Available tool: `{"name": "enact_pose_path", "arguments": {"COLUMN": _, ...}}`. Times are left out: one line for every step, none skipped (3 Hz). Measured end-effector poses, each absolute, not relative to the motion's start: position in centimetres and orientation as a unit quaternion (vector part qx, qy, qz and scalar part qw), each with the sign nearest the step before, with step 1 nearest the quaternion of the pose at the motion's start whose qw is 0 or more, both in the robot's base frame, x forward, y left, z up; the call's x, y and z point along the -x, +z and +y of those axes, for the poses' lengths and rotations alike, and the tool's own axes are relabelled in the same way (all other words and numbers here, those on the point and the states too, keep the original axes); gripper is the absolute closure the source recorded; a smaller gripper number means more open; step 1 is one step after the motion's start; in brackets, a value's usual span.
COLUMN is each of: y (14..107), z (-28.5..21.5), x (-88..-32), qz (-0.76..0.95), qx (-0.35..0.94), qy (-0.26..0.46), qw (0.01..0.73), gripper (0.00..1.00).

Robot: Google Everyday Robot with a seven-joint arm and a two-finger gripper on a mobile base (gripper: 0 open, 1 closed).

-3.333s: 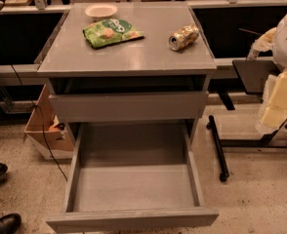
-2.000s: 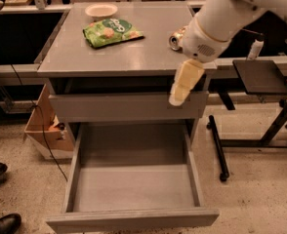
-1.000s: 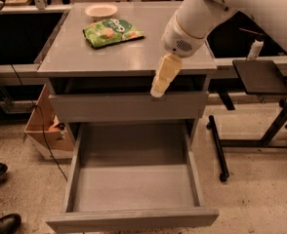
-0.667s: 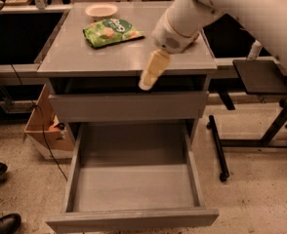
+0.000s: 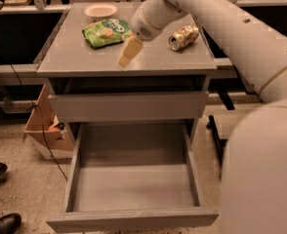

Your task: Place green rice chip bag into middle drawer

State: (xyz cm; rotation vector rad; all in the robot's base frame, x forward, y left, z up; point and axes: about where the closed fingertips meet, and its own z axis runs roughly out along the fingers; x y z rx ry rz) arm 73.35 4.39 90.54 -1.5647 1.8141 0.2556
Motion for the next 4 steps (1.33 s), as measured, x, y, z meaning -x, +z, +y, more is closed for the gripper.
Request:
{"name": "enact_pose_path", "arguments": {"y": 91.0, "z": 6.9, "x": -77.6, "qz": 0.707, "qx": 0.586, "qy": 0.100, "qw": 0.383, "gripper": 0.00}}
{"name": "enact_pose_path", "arguments": {"y": 90.5, "z": 8.6, "x": -81.0, "qz": 0.724, "qx": 0.555, "qy": 0.089, "qw": 0.400, "gripper": 0.00}}
{"name": "enact_pose_path", "arguments": {"y": 89.5, "z": 9.7, "x": -84.2, "qz": 0.752, "qx": 0.508, "qy": 0.074, "qw": 0.414, "gripper": 0.00}}
{"name": "enact_pose_path", "arguments": {"y": 88.4, "z": 10.5, "x": -87.1, "qz": 0.776, "qx": 0.461, "qy": 0.066, "qw": 0.426, "gripper": 0.00}}
